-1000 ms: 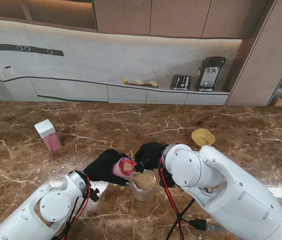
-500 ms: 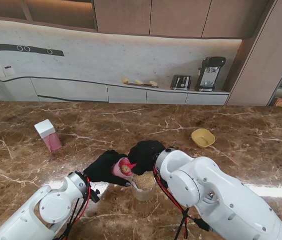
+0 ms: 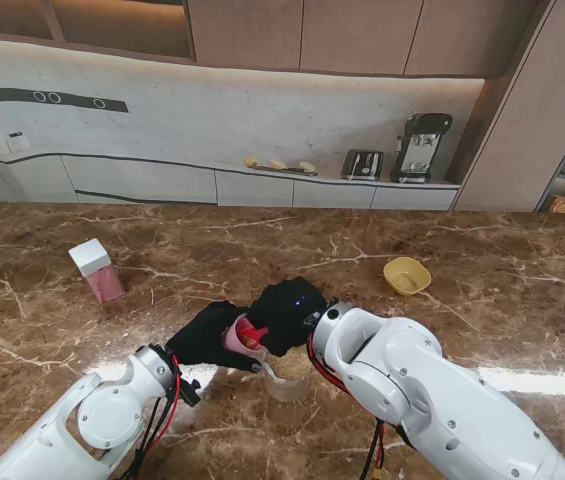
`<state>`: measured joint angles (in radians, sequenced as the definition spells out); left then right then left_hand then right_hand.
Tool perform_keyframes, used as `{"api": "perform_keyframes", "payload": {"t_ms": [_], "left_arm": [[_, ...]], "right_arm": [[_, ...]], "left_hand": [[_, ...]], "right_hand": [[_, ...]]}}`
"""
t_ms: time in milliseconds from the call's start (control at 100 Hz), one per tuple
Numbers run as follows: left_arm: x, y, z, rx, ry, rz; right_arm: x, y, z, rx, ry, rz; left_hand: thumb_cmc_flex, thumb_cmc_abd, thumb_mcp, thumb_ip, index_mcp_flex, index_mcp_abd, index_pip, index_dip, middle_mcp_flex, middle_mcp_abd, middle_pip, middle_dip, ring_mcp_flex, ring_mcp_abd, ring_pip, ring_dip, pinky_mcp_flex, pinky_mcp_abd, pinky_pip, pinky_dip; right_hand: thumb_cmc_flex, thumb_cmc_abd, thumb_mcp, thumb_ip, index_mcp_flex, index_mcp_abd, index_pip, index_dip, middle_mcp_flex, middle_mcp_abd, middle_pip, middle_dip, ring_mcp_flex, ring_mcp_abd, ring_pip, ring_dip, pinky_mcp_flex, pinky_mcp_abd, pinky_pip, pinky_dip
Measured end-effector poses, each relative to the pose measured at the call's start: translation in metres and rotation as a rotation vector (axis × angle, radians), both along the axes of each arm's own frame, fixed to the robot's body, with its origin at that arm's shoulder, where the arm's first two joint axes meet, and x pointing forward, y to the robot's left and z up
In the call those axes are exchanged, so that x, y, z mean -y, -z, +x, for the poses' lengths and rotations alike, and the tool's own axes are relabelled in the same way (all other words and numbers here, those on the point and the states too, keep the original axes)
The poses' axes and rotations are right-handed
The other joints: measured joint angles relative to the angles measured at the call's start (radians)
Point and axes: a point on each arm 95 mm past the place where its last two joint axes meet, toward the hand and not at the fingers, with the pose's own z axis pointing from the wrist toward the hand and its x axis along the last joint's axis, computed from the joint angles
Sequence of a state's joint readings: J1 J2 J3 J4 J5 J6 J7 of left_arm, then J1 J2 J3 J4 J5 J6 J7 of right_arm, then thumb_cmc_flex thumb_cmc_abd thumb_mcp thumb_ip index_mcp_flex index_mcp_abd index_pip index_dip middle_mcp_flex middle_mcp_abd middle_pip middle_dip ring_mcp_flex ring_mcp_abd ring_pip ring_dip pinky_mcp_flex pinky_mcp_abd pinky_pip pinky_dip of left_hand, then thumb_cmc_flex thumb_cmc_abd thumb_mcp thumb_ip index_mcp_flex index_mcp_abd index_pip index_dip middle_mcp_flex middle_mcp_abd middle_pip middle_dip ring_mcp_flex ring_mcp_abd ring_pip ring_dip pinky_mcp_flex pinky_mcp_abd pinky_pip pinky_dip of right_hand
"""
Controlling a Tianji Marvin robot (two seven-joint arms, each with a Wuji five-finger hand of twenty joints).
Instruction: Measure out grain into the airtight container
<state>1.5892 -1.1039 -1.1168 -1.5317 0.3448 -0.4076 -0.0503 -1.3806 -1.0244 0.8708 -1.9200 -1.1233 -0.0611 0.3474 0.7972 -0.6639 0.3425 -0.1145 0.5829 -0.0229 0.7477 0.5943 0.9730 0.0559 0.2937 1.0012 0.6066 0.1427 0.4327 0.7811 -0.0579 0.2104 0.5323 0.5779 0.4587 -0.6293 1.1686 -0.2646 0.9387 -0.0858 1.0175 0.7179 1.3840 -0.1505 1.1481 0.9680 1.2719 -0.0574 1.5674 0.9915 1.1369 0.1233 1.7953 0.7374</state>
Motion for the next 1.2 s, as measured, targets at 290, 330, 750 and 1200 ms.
{"api": "perform_keyframes", "payload": {"t_ms": [290,330,750,1200], "left_arm": [[0.0,0.0,-0.0001,0.002,0.002,0.003],[-0.0002,0.0,0.0,0.002,0.001,0.004],[-0.0021,0.0001,0.0004,0.003,-0.004,0.006],[-0.0027,-0.0003,0.0007,0.005,-0.004,0.008]], "right_arm": [[0.0028,0.0021,0.002,0.072,0.006,-0.007],[0.0039,0.002,0.0021,0.072,0.01,-0.005],[0.0053,-0.0001,-0.0027,-0.09,0.018,0.023],[0.0086,-0.0006,0.0006,-0.206,0.044,0.099]], "left_hand": [[0.0,0.0,0.0,0.0,0.0,0.0,0.0,0.0,0.0,0.0,0.0,0.0,0.0,0.0,0.0,0.0,0.0,0.0,-0.004,0.0],[0.0,0.0,0.0,0.0,0.0,0.0,0.0,0.0,0.0,0.0,0.0,0.0,0.0,0.0,0.0,0.0,0.0,0.0,-0.007,0.0],[0.0,0.0,0.0,0.0,0.006,0.0,0.0,0.0,0.0,0.0,0.0,0.0,0.0,0.0,0.0,0.0,0.0,0.0,-0.009,0.0],[0.0,0.0,0.0,0.0,0.006,0.0,0.0,0.0,0.0,0.0,0.0,0.003,0.0,0.0,0.0,0.0,0.0,0.0,-0.009,0.0]], "right_hand": [[0.0,0.0,0.0,0.0,0.0,-0.011,0.0,0.0,0.0,-0.003,0.0,0.0,0.0,-0.001,0.0,0.0,0.0,0.0,0.0,0.0],[0.0,0.0,0.0,0.0,0.0,-0.011,0.0,0.0,0.0,-0.003,0.0,0.0,0.0,-0.001,0.0,0.0,0.0,0.0,0.0,0.0],[0.024,0.171,-0.146,0.009,-0.032,0.002,-0.072,-0.002,0.0,-0.004,-0.061,0.0,0.0,-0.001,-0.056,0.0,-0.074,0.0,0.0,0.0],[0.024,0.24,-0.184,0.009,-0.04,0.037,-0.133,-0.053,0.0,-0.005,-0.095,0.019,0.0,0.0,-0.071,0.0,-0.086,0.0,0.0,0.011]]}}
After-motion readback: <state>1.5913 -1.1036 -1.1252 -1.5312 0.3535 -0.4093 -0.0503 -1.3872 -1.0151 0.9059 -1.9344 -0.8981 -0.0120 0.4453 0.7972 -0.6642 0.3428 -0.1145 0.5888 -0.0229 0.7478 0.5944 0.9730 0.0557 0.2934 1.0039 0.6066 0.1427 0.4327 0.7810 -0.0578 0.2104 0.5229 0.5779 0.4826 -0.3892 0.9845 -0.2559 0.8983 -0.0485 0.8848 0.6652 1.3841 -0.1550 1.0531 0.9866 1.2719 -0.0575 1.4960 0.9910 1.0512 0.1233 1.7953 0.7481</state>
